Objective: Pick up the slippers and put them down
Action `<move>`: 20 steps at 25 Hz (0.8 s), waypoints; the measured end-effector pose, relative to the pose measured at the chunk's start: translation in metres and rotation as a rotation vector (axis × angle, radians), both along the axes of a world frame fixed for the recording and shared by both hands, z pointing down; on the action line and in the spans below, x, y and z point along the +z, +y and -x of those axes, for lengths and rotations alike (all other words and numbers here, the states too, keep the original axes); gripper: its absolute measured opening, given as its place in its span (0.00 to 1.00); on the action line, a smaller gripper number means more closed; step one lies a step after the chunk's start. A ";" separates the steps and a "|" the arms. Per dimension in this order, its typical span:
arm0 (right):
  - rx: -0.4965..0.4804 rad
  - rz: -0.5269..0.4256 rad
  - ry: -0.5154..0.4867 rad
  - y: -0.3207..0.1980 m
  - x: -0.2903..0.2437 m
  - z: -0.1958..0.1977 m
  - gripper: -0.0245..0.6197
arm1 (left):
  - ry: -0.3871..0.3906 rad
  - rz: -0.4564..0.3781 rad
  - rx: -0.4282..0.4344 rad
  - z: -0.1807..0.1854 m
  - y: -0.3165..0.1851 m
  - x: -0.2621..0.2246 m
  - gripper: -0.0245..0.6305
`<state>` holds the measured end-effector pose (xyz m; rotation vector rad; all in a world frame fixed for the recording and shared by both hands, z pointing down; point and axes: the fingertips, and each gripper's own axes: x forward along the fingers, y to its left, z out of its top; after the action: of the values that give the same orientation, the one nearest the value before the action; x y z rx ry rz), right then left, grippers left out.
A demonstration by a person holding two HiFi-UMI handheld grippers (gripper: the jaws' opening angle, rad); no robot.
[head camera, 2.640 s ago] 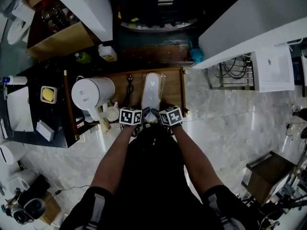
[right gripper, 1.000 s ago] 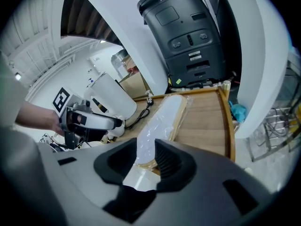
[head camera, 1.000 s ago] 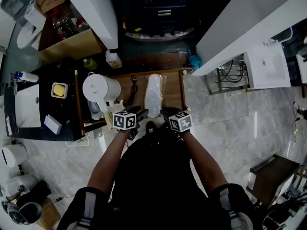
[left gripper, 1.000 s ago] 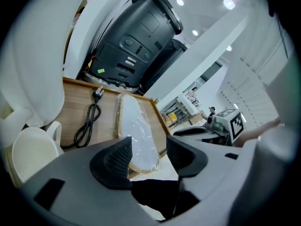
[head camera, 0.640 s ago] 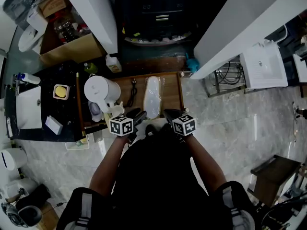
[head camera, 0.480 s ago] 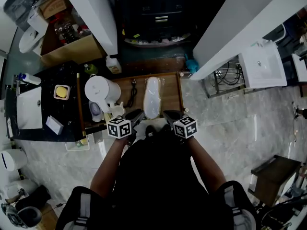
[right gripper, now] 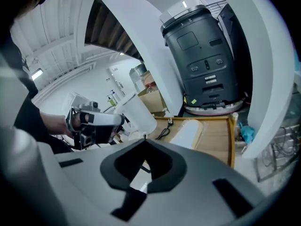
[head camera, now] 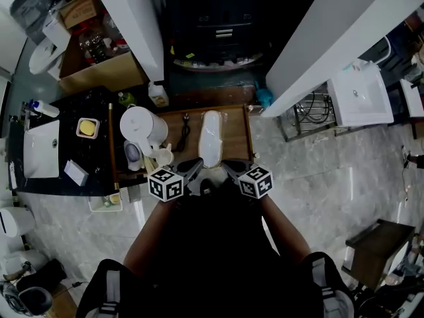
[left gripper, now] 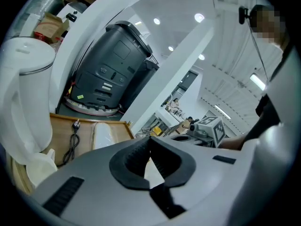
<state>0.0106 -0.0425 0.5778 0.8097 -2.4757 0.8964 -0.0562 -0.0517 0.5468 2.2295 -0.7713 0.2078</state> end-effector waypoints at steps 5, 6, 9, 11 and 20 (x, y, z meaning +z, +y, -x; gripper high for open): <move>-0.034 -0.041 -0.018 0.002 -0.021 0.013 0.05 | -0.002 -0.020 0.032 -0.002 0.008 -0.009 0.05; -0.042 -0.049 -0.020 0.003 -0.025 0.015 0.05 | 0.001 -0.020 0.037 -0.003 0.010 -0.010 0.05; -0.062 -0.063 -0.023 0.006 -0.034 0.018 0.05 | 0.007 -0.015 0.051 -0.006 0.015 -0.011 0.05; -0.067 -0.068 -0.024 0.009 -0.037 0.019 0.05 | 0.007 -0.015 0.060 -0.007 0.017 -0.011 0.05; -0.064 -0.080 -0.020 0.012 -0.037 0.022 0.05 | 0.018 -0.029 0.077 -0.007 0.017 -0.020 0.05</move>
<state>-0.0111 -0.0308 0.5405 0.7466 -2.5535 0.7916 -0.0494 -0.0351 0.5271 2.2878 -0.6835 0.2151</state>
